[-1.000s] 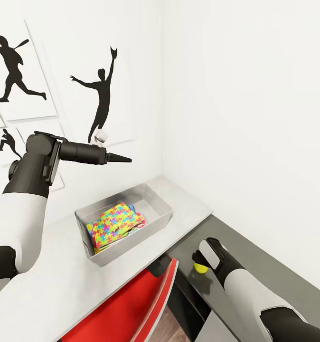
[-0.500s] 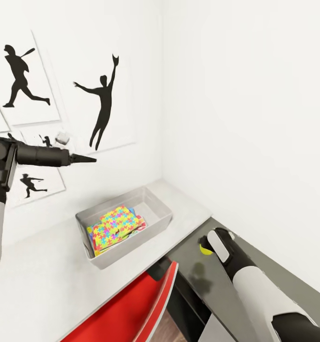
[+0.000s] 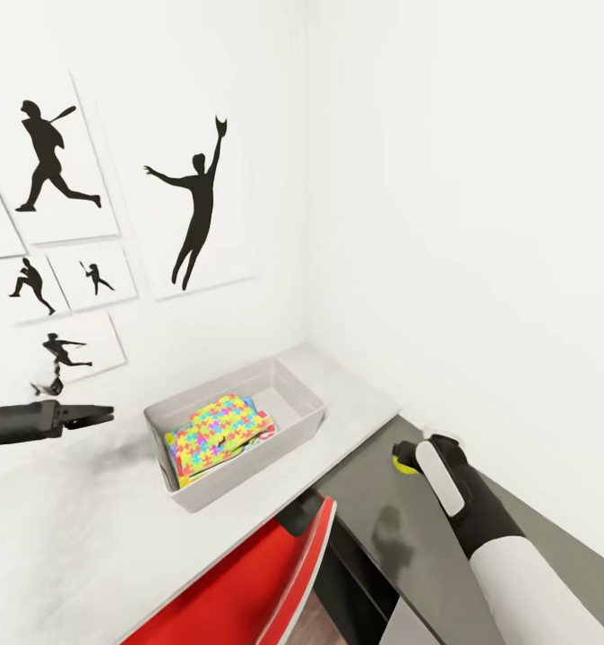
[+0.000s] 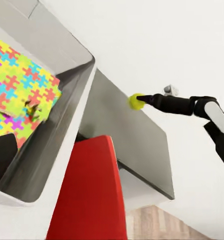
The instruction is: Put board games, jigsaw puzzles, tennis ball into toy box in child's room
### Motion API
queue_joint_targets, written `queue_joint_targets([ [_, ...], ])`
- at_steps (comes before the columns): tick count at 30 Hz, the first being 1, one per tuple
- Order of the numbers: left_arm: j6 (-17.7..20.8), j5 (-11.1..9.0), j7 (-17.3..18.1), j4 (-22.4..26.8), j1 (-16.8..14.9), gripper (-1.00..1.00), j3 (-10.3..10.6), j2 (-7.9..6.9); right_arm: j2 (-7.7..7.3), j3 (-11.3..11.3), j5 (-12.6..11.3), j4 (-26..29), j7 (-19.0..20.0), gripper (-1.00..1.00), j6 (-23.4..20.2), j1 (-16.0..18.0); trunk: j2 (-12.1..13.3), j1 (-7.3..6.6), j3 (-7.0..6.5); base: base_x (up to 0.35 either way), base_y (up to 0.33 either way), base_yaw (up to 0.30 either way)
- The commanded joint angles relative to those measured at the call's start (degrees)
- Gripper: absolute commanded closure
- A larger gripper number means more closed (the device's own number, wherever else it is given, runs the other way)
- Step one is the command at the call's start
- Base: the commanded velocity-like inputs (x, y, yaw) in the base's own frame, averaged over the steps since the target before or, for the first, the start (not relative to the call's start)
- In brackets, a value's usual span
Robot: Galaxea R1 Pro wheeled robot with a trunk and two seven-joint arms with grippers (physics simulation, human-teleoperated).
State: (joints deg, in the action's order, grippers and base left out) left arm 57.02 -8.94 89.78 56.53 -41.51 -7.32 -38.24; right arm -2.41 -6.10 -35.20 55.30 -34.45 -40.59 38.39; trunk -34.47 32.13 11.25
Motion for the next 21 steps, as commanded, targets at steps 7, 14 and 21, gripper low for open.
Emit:
queue_joint_targets([
  [7, -8.64, -0.65, 0.22, -9.58, 5.05, -1.00, -10.39, -0.61, 0.05, -0.33, -0.76, 1.56, -0.68, 1.00, -0.56, -0.73, -0.08, 0.02, -0.58, 0.000, 0.000, 0.000],
  [14, -9.27, -0.47, 0.22, -10.37, 5.37, -1.00, -13.48, -0.73, 0.42, -0.50, -0.75, 1.58, -0.69, 1.00, -0.46, -0.77, -0.08, 0.02, -1.25, 0.000, 0.000, 0.000],
  [21, -9.29, -0.50, 0.22, -10.51, 5.39, -1.00, -13.59, -0.70, 0.72, -0.79, -0.68, 2.22, -0.82, 1.00, -0.59, -0.77, -0.08, 0.02, -1.92, 0.000, 0.000, 0.042],
])
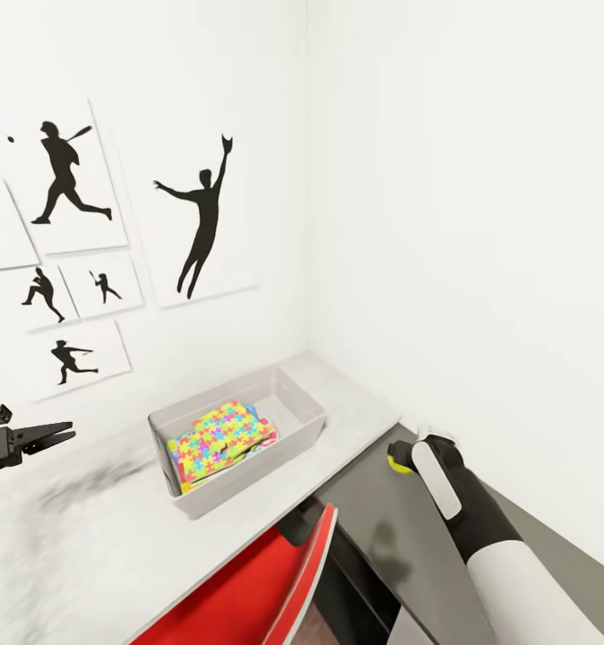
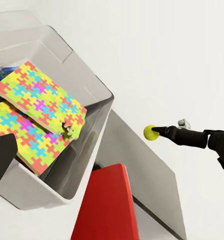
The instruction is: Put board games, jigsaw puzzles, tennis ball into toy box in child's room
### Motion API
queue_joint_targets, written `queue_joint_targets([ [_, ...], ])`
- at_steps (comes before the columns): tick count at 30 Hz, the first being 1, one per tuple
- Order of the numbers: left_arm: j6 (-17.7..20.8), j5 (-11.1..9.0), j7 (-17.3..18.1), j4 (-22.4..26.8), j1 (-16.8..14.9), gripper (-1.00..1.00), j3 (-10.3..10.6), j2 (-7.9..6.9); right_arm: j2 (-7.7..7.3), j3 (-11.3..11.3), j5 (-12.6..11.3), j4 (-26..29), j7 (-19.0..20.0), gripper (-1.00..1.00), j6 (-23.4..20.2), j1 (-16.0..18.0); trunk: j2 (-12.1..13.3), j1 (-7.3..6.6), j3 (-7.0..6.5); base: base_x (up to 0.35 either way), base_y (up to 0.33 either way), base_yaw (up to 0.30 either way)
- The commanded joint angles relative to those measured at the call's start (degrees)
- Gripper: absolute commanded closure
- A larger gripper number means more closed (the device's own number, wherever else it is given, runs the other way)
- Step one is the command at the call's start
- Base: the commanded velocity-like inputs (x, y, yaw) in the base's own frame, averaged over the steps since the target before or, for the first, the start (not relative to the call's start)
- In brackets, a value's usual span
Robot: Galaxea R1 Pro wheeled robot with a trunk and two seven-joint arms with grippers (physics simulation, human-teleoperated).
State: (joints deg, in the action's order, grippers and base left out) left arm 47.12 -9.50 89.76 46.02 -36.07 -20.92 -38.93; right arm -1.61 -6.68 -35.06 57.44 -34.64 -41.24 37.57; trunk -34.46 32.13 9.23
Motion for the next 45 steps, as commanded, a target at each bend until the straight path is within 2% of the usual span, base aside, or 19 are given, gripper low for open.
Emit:
queue_joint_targets([
  [1, 0.61, 0.06, 0.24, -0.01, -0.05, -1.00, 0.01, -0.01, -0.07, -0.23, -0.84, 0.94, -0.66, 1.00, -0.19, 0.05, -0.09, 0.02, 0.01, 0.000, 0.000, 0.069],
  [3, 0.61, 0.05, 0.24, -0.04, -0.05, -1.00, 0.00, 0.00, -0.03, -0.22, -0.86, 3.16, -0.75, 1.00, -1.55, 0.05, -0.09, 0.02, -0.18, 0.000, 0.000, 0.081],
  [8, 0.61, 0.01, 0.24, -0.13, -0.05, -1.00, 0.00, 0.00, 0.25, 0.27, -0.88, 9.21, -0.89, 1.00, -11.86, 0.11, -0.09, 0.02, -0.63, 0.000, 0.000, 0.138],
  [12, 0.61, 0.01, 0.24, -0.14, -0.05, -1.00, 0.00, 0.00, 0.59, 0.33, -0.89, 10.90, -1.04, 1.00, -14.66, 1.09, -0.09, 0.02, -0.98, 0.000, 0.000, 0.161],
  [15, 0.61, 0.01, 0.24, -0.14, -0.05, -1.00, 0.00, -0.06, 1.42, 0.34, -0.94, 11.40, -1.09, 1.00, -16.99, 3.84, -0.09, 0.02, -1.24, 0.000, 0.000, 0.170],
  [19, 0.61, 0.11, 0.24, -0.14, -0.05, -1.00, 0.00, -0.03, 4.14, 0.35, -0.88, 10.81, -1.20, 1.00, -18.08, 7.77, -0.09, 0.02, -1.56, 0.000, 0.000, 0.185],
  [22, 0.61, 0.10, 0.24, -0.14, -0.05, -1.00, 0.00, -0.07, 5.51, 0.29, -0.82, 9.56, -1.27, 1.00, -18.38, 10.45, -0.09, 0.02, -1.80, 0.000, 0.000, 0.190],
  [25, 0.61, 0.10, 0.24, -0.14, -0.05, -1.00, 0.00, -0.07, 6.23, 0.32, -0.84, 7.15, -1.30, 1.00, -18.46, 13.43, -0.09, 0.02, -2.04, 0.000, 0.000, 0.191],
  [27, 0.61, 0.09, 0.24, -0.14, -0.05, -1.00, 0.00, -0.07, 6.56, 0.34, -0.90, 5.22, -1.31, 1.00, -18.36, 15.02, -0.09, 0.02, -2.20, 0.000, 0.000, 0.191],
  [31, 0.61, 0.09, 0.24, -0.14, -0.05, -1.00, 0.00, -0.07, 6.96, 0.36, -0.95, 3.61, -1.30, 1.00, -18.16, 16.00, -0.09, 0.02, -2.51, 0.000, 0.000, 0.192],
  [45, 0.61, 0.09, 0.24, -0.14, -0.05, -1.00, 0.00, 0.00, 7.06, 0.44, -0.97, 3.16, -1.22, 1.00, -18.17, 16.22, -0.09, 0.02, -3.38, 0.000, 0.000, 0.167],
])
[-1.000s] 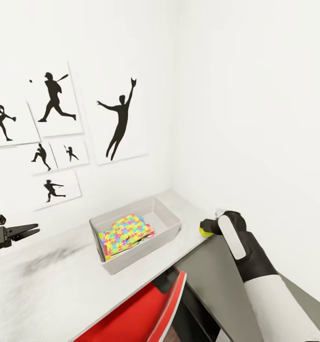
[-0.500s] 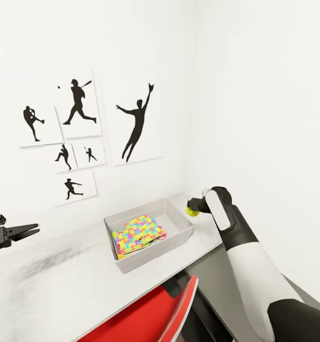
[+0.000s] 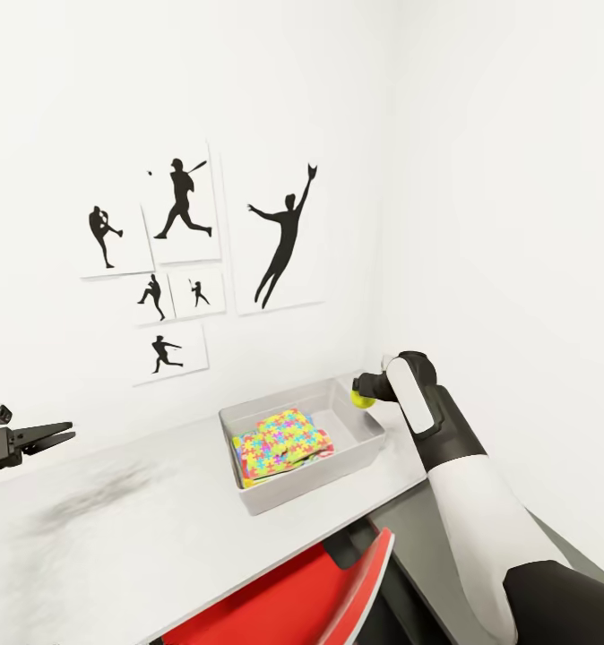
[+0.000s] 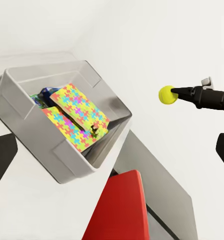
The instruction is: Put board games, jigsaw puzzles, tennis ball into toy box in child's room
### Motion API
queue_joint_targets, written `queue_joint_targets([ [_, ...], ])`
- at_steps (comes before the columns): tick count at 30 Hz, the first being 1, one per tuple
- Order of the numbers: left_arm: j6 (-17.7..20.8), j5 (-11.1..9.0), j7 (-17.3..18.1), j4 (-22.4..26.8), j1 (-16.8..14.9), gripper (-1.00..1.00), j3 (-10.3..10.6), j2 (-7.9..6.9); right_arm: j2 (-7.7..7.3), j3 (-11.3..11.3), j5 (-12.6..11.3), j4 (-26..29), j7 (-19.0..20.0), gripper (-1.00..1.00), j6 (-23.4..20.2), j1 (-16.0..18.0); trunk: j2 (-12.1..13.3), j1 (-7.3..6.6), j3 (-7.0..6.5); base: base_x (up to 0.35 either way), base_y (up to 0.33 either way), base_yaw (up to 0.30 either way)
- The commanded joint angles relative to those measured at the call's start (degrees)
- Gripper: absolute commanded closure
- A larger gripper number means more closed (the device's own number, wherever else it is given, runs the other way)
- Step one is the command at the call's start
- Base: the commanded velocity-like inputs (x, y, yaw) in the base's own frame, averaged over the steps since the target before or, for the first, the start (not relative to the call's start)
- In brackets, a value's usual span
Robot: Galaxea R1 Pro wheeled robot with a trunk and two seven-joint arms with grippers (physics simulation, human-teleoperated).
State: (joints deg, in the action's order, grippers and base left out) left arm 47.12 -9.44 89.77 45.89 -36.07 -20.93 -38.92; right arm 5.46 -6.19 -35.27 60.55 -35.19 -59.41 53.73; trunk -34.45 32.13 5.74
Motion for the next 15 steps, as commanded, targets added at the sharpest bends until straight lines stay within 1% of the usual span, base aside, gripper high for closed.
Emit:
queue_joint_targets([
  [1, 0.61, 0.04, 0.23, -0.01, -0.05, -1.00, 0.01, -0.01, -0.01, -0.08, -0.77, 0.06, -0.67, 1.00, 0.02, 0.06, -0.10, 0.02, 0.10, 0.000, 0.000, 0.031],
  [10, 0.61, 0.04, 0.23, -0.01, -0.05, -1.00, 0.01, -0.01, -0.01, -0.14, -0.77, 0.08, -0.59, 1.00, 0.12, 0.06, -0.10, 0.02, 0.08, 0.000, 0.000, 0.016],
  [12, 0.61, 0.04, 0.23, -0.01, -0.05, -1.00, 0.01, -0.01, -0.01, -0.15, -0.77, 0.08, -0.59, 1.00, 0.13, 0.06, -0.10, 0.02, 0.08, 0.000, 0.000, 0.160],
  [15, 0.61, 0.04, 0.23, -0.01, -0.05, -1.00, 0.01, -0.01, -0.01, -0.14, -0.77, 0.08, -0.58, 1.00, 0.15, 0.06, -0.10, 0.02, 0.08, 0.000, 0.000, 0.240],
])
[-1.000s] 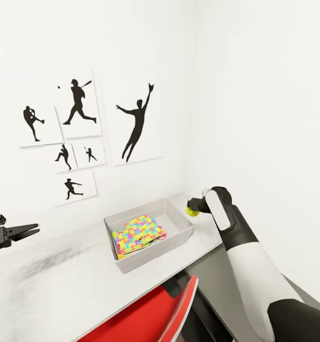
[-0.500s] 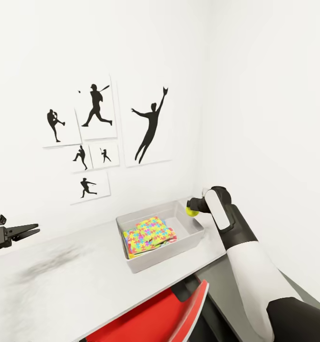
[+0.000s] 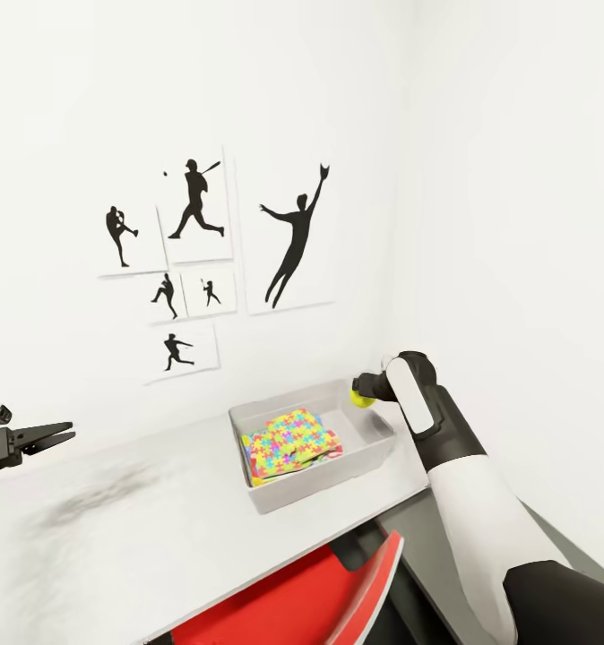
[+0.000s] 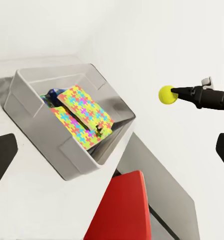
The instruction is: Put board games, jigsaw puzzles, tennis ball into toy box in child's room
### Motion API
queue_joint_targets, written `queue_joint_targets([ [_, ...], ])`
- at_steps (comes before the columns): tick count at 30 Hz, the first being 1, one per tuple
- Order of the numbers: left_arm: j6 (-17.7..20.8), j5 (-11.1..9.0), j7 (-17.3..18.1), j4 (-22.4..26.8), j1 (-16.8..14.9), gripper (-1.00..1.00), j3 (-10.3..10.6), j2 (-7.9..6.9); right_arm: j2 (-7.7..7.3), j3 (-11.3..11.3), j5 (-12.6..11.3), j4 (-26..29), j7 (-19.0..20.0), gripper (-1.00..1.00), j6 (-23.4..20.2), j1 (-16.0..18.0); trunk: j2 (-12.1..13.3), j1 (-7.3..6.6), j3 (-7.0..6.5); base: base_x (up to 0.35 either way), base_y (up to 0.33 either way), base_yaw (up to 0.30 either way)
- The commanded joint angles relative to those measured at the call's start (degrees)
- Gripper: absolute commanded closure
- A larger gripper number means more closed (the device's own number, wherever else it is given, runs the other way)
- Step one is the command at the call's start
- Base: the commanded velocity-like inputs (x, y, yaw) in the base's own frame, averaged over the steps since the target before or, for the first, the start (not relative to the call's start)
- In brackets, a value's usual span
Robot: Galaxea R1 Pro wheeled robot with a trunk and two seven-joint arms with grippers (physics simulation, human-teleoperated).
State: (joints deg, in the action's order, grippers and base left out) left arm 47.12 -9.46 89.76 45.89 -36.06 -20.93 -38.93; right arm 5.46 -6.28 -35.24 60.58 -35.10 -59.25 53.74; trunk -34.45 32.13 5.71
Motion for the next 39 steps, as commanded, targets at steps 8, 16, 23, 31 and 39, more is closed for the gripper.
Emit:
queue_joint_targets([
  [8, 0.61, 0.06, 0.24, -0.01, -0.06, -1.00, 0.01, -0.01, 0.07, -0.13, -0.79, 0.04, -0.61, 1.00, 0.01, -0.02, -0.10, 0.02, 0.11, 0.000, 0.000, 0.141],
  [16, 0.61, 0.06, 0.24, -0.01, -0.06, -1.00, 0.01, -0.01, 0.00, -0.11, -0.80, 0.02, -0.58, 1.00, 0.02, -0.04, -0.10, 0.02, 0.11, 0.000, 0.000, 0.007],
  [23, 0.61, 0.06, 0.24, -0.01, -0.06, -1.00, 0.01, -0.02, -0.01, -0.05, -0.79, 0.04, -0.65, 1.00, 0.02, -0.04, -0.10, 0.02, 0.11, 0.000, 0.000, 0.000],
  [31, 5.18, -0.33, 0.24, 4.27, -0.72, -1.00, 0.88, 0.52, 0.01, -0.18, -0.67, -2.53, -0.73, 1.00, 0.01, -0.04, -0.10, 0.02, 0.11, 0.000, 0.000, 0.000],
  [39, 12.88, -5.03, 0.24, 28.57, -4.59, -1.00, 1.69, 1.94, 2.21, -0.45, -0.34, -3.63, -0.82, 1.00, 0.00, 0.08, -0.10, 0.02, 0.15, 0.000, 0.000, 0.000],
])
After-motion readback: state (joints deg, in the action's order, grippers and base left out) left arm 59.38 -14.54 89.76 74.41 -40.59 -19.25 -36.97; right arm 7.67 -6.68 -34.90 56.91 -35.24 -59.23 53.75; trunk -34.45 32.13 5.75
